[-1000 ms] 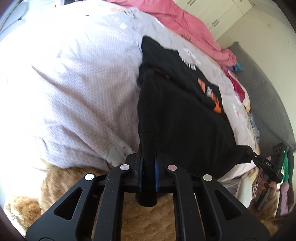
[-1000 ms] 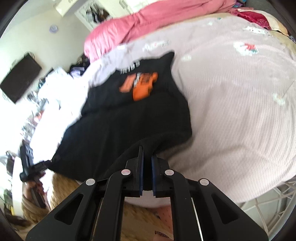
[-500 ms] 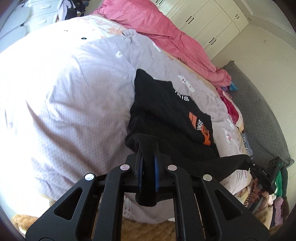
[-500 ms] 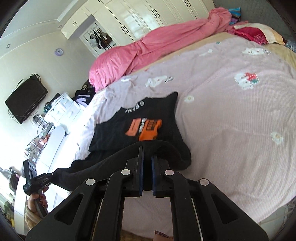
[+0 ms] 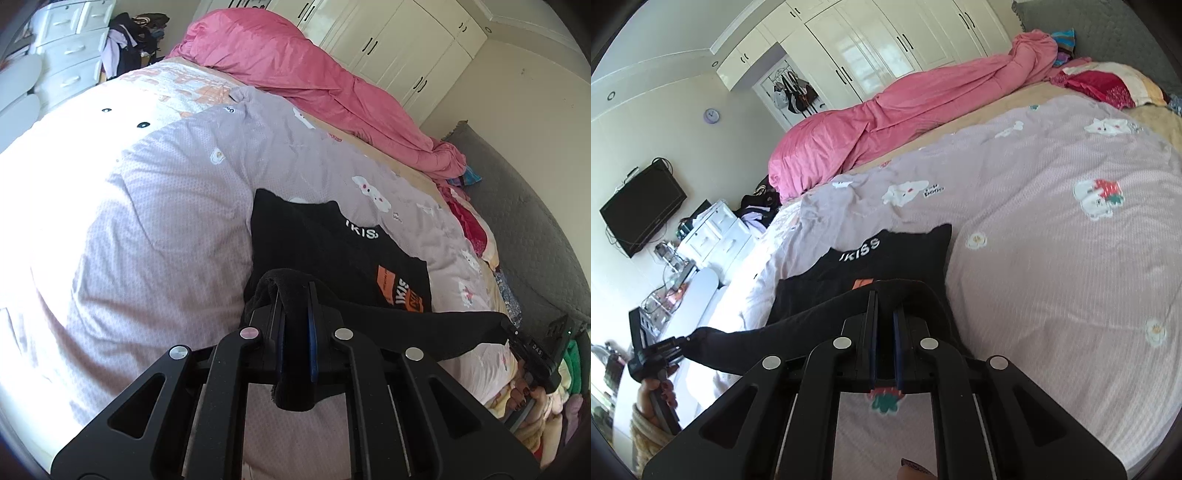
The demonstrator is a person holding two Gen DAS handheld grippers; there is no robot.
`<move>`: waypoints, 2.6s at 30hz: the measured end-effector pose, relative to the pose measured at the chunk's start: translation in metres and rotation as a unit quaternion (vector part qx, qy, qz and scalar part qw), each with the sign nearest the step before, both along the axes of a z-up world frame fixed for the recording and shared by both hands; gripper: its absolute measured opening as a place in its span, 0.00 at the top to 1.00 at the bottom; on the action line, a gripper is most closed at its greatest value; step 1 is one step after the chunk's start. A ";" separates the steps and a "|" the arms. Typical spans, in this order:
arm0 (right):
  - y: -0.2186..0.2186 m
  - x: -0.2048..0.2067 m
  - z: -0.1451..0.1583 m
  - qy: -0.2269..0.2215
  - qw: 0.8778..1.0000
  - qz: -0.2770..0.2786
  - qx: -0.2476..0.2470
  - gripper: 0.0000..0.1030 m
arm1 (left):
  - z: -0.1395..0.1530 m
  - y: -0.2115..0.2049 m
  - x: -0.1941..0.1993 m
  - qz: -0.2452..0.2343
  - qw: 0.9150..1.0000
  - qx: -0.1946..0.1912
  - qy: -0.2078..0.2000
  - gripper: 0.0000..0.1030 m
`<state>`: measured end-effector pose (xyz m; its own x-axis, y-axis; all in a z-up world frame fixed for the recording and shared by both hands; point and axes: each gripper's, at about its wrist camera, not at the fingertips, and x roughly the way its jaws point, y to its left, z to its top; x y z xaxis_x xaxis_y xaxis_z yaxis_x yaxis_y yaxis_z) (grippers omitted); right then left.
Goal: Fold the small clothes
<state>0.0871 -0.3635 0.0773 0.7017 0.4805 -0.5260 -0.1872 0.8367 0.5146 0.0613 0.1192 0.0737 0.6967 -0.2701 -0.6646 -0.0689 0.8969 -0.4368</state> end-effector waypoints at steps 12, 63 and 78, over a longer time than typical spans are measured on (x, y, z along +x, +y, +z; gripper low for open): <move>0.012 0.045 0.003 -0.017 0.999 -0.011 -0.038 0.94 | -0.004 0.005 0.057 0.008 1.000 0.001 0.012 0.97; 0.078 0.066 -0.027 0.002 0.992 0.041 -0.117 0.72 | -0.025 -0.044 0.058 -0.038 0.995 0.090 0.005 0.77; 0.128 0.054 -0.079 0.036 0.971 0.090 -0.220 0.74 | -0.083 -0.071 0.068 -0.054 0.984 0.163 0.058 0.81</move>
